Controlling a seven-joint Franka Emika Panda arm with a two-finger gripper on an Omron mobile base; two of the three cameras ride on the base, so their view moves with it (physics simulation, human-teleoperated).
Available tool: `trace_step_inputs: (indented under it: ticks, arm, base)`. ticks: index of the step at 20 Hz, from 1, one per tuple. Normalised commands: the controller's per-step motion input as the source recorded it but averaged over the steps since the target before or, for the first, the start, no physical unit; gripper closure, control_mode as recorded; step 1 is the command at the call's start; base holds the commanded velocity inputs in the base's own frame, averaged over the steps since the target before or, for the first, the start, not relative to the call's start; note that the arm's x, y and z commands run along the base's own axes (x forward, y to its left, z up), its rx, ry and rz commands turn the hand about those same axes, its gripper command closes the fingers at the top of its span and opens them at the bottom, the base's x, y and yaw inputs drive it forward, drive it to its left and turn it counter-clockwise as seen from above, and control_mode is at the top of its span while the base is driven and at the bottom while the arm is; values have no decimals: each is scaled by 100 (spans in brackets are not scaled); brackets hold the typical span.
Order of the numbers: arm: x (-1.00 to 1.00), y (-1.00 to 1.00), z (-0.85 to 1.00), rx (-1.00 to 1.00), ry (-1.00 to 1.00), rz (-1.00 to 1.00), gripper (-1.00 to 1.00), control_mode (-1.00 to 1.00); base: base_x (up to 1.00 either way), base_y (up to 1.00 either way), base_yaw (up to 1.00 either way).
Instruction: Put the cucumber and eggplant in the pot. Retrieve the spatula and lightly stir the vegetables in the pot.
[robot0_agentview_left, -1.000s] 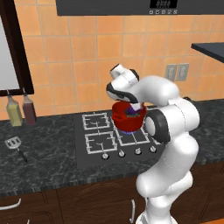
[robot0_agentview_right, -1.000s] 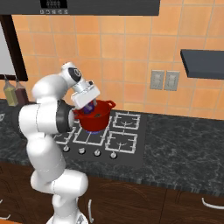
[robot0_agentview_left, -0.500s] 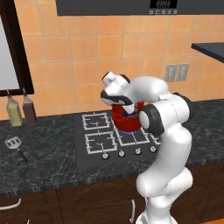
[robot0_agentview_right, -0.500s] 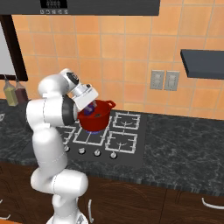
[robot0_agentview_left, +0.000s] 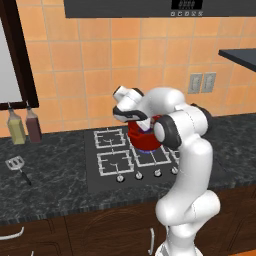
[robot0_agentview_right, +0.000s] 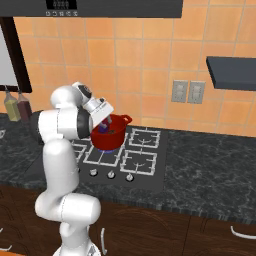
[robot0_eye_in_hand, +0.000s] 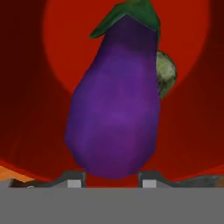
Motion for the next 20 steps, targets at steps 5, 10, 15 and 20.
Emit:
trace_step_inputs:
  ticks: [5, 10, 15, 20]
  arm:
    - [0, 0, 0, 0, 0, 0, -100, -100]
    - [-28, 0, 42, 3, -1, 0, -100, -100]
    - [-99, 9, 40, 15, 0, -4, -100, -100]
    - [-100, 4, 5, 26, -7, -3, -100, -100]
  base:
    - [0, 0, 0]
    - [0, 0, 0]
    - [0, 0, 0]
    - [0, 0, 0]
